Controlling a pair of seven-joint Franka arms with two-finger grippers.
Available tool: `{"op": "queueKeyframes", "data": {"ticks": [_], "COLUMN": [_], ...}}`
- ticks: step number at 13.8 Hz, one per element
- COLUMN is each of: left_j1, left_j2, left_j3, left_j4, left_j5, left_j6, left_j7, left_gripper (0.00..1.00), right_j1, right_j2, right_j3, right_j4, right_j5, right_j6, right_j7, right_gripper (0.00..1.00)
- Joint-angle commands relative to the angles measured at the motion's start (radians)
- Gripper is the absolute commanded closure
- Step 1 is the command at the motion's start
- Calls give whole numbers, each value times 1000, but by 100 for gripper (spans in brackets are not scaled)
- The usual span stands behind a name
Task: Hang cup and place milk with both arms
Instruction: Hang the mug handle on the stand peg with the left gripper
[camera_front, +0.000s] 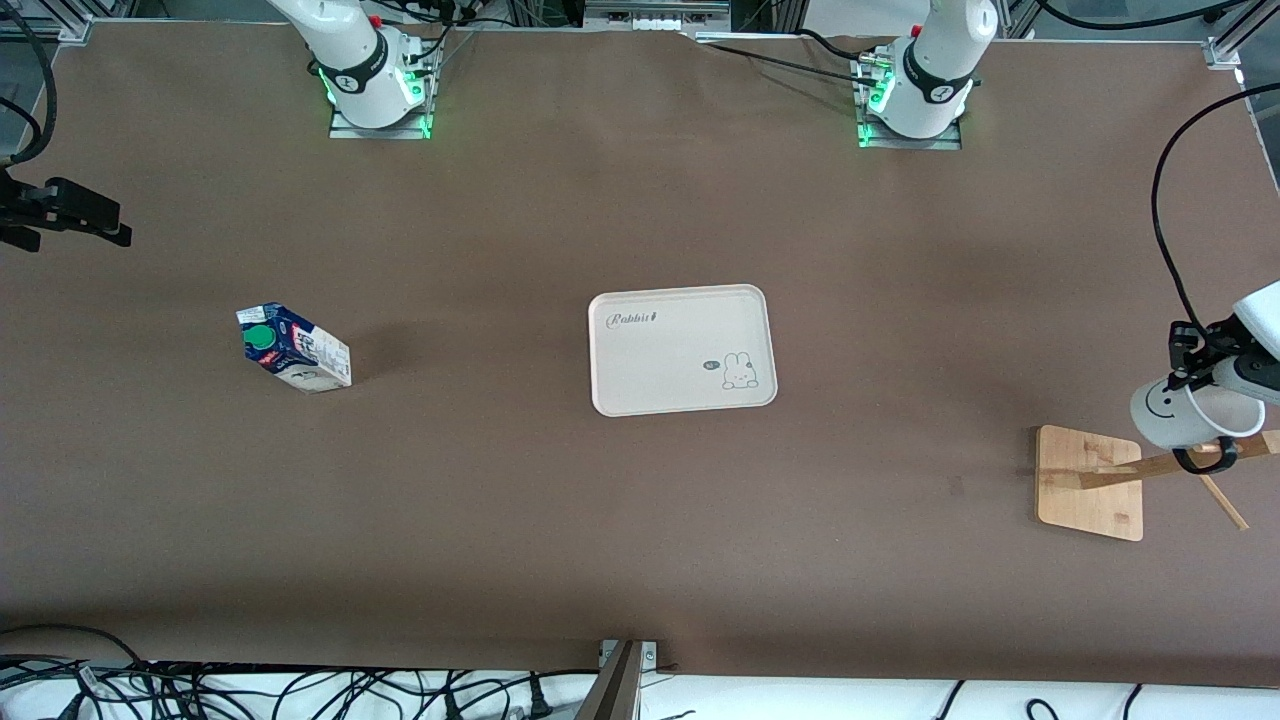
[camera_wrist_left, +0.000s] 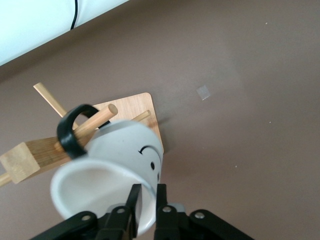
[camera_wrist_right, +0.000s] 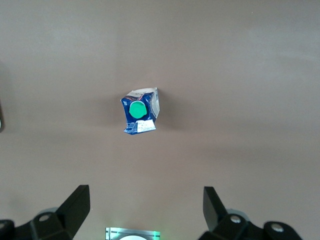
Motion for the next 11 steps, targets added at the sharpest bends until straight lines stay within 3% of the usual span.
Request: {"op": "queueKeyframes", "data": {"ticks": [1,6,11], "left_j1": [2,-28,-67], "left_j2": [21,-72,-287], "left_j3": [3,-4,-27], "left_j4": [33,19,-121], "left_j5": [-27,-30,-30], "left_j6": [-4,-117,-289], "left_j7": [37,-8,-157], "left_gripper": [0,0,0], "right_j1": [-24,-12,-15], "right_j2": [-30,-26,-30], "right_j3": [22,23,25], "right_j4": [-42,-24,-38], "right_j5": [12,-8,-11], "right_j6": [25,10,18], "right_j7": [1,4,0], "right_gripper": [0,0,0]}}
